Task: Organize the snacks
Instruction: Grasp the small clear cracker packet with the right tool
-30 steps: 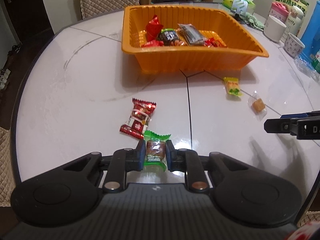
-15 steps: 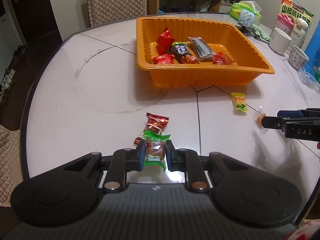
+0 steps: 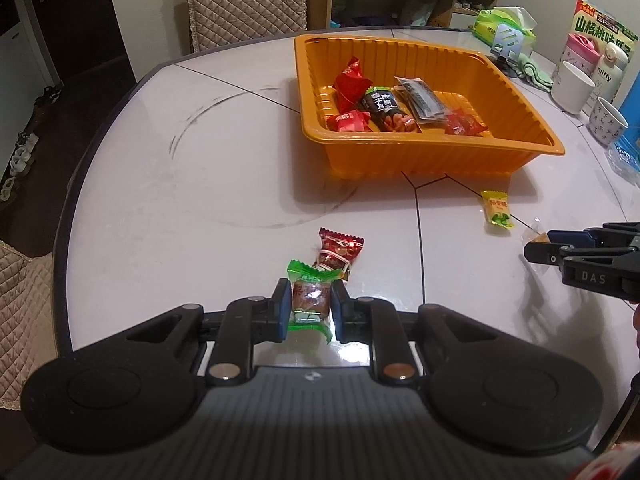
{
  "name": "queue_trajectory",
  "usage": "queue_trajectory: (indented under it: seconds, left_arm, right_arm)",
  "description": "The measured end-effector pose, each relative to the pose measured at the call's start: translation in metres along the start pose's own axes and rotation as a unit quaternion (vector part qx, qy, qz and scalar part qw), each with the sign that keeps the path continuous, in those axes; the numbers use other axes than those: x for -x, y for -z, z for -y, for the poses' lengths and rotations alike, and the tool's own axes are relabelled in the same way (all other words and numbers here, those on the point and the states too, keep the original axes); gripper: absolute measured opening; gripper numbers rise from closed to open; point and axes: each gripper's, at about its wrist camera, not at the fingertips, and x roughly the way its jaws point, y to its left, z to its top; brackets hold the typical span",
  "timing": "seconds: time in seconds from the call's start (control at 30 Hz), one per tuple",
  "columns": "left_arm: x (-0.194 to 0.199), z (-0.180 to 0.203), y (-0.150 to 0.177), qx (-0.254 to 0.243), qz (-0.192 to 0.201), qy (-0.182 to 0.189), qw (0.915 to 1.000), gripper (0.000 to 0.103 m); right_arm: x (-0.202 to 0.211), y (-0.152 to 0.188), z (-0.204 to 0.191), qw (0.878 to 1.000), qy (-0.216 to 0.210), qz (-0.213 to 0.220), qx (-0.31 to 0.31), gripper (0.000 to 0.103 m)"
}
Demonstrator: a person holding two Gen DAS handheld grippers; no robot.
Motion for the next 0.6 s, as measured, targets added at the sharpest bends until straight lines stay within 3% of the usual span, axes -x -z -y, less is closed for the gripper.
queue_trajectory:
  seconds: [0.17,0.6]
  left_arm:
    - [0.0003,-0.0010,-0.0005,-0.002,0.000,0.001,1.0000,0.018]
    - [0.0055,-0.0036,0.0001,-0.003,0.008,0.004,1.0000,0.018]
  right_arm:
    - [-0.0004,0.0008,-0.0003,1.000,0.009,0.002,0.014,0.022]
    - [0.0062,0.0058,-0.0003,1.000,0.001,-0.002,0.010,0.021]
